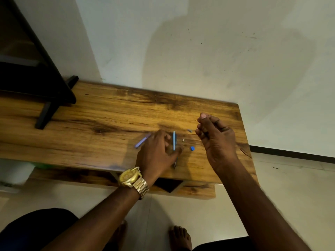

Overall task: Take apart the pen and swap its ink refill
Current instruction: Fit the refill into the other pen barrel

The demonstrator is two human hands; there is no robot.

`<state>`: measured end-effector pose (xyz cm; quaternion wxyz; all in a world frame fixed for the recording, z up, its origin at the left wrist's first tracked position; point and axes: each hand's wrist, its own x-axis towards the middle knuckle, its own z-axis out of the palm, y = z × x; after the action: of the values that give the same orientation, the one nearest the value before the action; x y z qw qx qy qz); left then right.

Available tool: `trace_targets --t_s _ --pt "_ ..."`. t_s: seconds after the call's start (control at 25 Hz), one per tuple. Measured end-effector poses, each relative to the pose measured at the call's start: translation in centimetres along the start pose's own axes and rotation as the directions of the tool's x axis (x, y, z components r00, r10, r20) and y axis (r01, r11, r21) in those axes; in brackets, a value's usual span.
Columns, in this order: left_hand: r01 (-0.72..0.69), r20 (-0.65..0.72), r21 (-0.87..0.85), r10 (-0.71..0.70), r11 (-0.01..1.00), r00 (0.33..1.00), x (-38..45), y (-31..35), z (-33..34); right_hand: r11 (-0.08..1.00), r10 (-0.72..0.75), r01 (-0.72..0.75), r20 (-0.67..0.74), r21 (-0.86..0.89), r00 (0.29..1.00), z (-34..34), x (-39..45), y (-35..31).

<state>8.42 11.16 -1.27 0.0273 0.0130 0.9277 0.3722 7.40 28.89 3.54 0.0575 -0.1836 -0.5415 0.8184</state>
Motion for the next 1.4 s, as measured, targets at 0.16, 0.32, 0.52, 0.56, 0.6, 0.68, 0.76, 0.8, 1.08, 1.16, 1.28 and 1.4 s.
trace_targets --t_s 0.16,0.32,0.52,0.56,0.6,0.68,0.76,0.8,1.08,1.16,1.28,1.4 --pt "0.018 0.055 0.219 -0.031 0.976 0.998 0.2 0.7 1.1 1.0 0.007 -0.008 -0.026 -0.01 1.0 -0.7 -0.1 -0.1" --pt "-0.027 0.078 0.244 0.009 0.969 0.997 0.6 0.5 0.8 1.0 0.018 -0.017 -0.045 0.006 0.999 -1.0 0.0 -0.5" --pt "-0.147 0.036 -0.208 0.157 0.967 0.987 0.2 -0.8 -1.5 0.999 0.026 -0.026 0.001 -0.04 1.0 -0.8 -0.3 -0.4" --pt "-0.175 0.013 -0.238 0.183 0.955 0.983 0.0 -1.0 -2.1 0.998 0.019 -0.018 0.015 -0.06 1.0 -0.5 -0.5 -0.3" --pt "-0.206 -0.017 -0.257 0.209 0.944 0.978 -0.2 -1.2 -2.7 0.997 0.014 -0.011 0.034 -0.079 0.999 -0.2 -0.7 -0.2" --pt "-0.264 -0.069 -0.29 0.255 0.92 0.964 -0.5 -1.5 -3.6 0.993 -0.001 0.011 0.083 -0.118 0.997 0.5 -1.1 -0.1" --pt "-0.297 -0.088 -0.321 0.284 0.9 0.955 -0.6 -1.7 -4.1 0.99 -0.018 0.034 0.117 -0.14 0.993 1.0 -1.4 -0.1" --pt "-0.305 -0.089 -0.328 0.292 0.894 0.952 -0.7 -1.8 -4.3 0.99 -0.024 0.041 0.124 -0.138 0.992 1.3 -1.4 -0.1" --pt "-0.32 -0.083 -0.323 0.31 0.891 0.947 -0.5 -2.0 -4.6 0.988 -0.074 0.091 0.139 -0.124 0.988 1.8 -1.4 0.3" --pt "-0.319 -0.087 -0.317 0.308 0.893 0.947 -0.4 -2.0 -4.8 0.987 -0.072 0.091 0.142 -0.134 0.987 1.8 -1.4 0.2" --pt "-0.32 -0.088 -0.292 0.308 0.901 0.947 -0.4 -2.0 -4.8 0.985 -0.074 0.097 0.159 -0.146 0.985 1.7 -1.4 0.2" --pt "-0.317 -0.089 -0.298 0.304 0.901 0.949 -0.3 -2.0 -4.7 0.984 -0.08 0.104 0.162 -0.142 0.984 1.6 -1.4 0.2"
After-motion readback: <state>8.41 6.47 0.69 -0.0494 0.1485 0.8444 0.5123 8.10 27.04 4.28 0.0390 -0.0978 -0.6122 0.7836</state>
